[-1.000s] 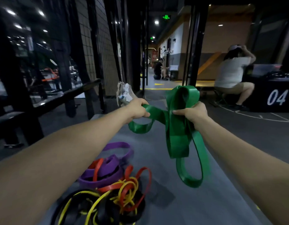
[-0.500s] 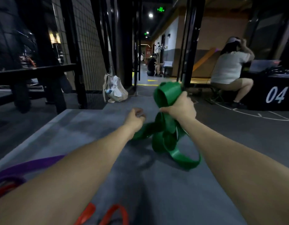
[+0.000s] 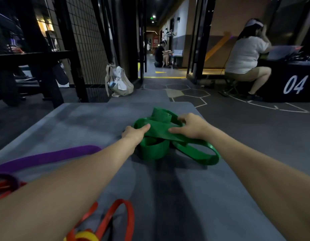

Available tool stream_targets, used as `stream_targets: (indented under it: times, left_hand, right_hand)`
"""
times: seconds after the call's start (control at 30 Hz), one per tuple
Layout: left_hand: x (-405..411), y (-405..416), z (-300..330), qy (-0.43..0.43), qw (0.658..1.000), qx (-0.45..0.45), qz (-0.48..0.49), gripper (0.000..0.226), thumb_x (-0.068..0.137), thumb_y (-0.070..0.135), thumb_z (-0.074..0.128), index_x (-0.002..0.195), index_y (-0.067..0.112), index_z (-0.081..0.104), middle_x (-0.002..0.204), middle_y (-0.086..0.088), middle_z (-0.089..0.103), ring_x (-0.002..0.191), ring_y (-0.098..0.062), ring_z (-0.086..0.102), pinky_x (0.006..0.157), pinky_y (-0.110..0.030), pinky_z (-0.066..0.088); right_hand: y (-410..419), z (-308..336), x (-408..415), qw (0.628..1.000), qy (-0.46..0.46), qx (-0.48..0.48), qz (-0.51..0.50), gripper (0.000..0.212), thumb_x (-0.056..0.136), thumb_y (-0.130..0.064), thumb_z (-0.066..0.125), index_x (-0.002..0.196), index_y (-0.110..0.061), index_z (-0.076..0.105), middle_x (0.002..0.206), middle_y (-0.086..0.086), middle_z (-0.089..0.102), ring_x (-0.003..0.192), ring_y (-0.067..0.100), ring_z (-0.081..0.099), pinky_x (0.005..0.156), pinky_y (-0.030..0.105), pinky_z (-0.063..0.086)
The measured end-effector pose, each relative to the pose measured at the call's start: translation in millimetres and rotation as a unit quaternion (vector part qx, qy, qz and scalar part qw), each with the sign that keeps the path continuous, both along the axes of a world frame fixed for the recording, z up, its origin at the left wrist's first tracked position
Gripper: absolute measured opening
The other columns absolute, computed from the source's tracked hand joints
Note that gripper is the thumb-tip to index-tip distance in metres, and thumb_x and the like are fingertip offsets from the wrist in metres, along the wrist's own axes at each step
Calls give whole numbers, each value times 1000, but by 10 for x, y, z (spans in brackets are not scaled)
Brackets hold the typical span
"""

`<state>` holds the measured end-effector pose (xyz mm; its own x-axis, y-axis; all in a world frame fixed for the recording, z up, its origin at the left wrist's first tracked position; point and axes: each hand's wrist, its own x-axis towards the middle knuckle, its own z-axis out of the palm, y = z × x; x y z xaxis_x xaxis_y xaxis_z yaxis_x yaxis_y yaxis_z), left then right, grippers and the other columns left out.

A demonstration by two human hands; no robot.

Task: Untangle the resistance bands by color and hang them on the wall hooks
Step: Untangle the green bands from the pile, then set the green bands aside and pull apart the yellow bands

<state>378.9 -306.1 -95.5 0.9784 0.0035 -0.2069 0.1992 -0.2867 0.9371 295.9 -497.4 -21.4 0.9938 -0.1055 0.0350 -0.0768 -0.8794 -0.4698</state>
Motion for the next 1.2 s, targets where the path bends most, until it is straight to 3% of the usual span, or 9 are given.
stream_targets:
  times: [0.07,0.13,0.27,0.33,0.43,0.5,0.73,1.0,1.2]
  left_hand:
    - [-88,-20,77,11,999,-47,-25,108,39,64,75,129,11,50,126,-9,59,108,-28,59,96,-41,49]
    - [-170,-64,133,26,993,-93,-69,80,64,47,78,129,9,50,125,-9,60,107,-26,60,93,-36,49]
    - [-257,-159,151,5,981,-123,-149,52,87,33,63,130,9,50,130,-6,57,115,-19,56,101,-31,43]
    - [-279,-185,142,-10,982,-66,-175,51,91,38,55,133,10,46,135,-7,53,121,-21,52,107,-35,38]
    - [-274,-192,145,-60,971,189,-134,70,90,55,43,143,11,31,149,-13,33,134,-30,36,112,-42,31]
    - [-342,-171,257,-68,962,252,-85,75,90,53,45,145,7,25,151,-16,25,136,-33,32,111,-41,31]
    - [-665,158,761,-121,949,277,-86,60,95,39,46,143,8,28,149,-11,29,133,-29,37,107,-35,32]
    - [-1471,804,1103,-154,948,261,-94,47,90,25,59,131,6,48,137,-13,48,121,-26,50,99,-30,38]
    - [-2195,1459,1180,-160,945,266,-106,37,87,20,62,120,3,56,124,-13,59,115,-26,55,96,-27,39]
  right_hand:
    - [-85,-44,-106,998,55,-28,-25,57,75,-63,62,86,-7,61,82,7,60,75,21,57,64,29,38]
    - [-150,-120,-170,997,61,-34,-28,53,76,-61,63,79,-8,64,78,6,63,71,19,58,63,30,44]
    - [-128,-190,-250,997,-27,-31,-68,57,75,-50,70,122,-19,57,112,6,63,101,26,60,86,39,51]
    - [-110,-236,-312,994,-37,-64,-83,58,78,-52,66,125,-21,53,118,7,61,106,28,59,88,41,51]
    - [-93,-281,-400,992,-19,-95,-85,58,83,-59,55,121,-15,55,115,10,63,104,30,60,85,39,51]
    - [-55,-224,-447,992,-32,-88,-86,55,84,-58,54,119,-15,57,109,11,65,100,30,61,81,38,52]
    - [257,103,-692,993,-70,-64,-68,51,88,-41,58,128,-10,52,111,12,65,99,30,61,80,39,52]
    - [884,465,-1215,996,-87,10,-29,47,87,-28,62,128,-8,54,129,14,57,121,29,52,99,42,44]
    - [1599,494,-1762,996,-84,36,16,33,85,-14,59,118,-8,61,117,15,64,110,31,59,85,32,47]
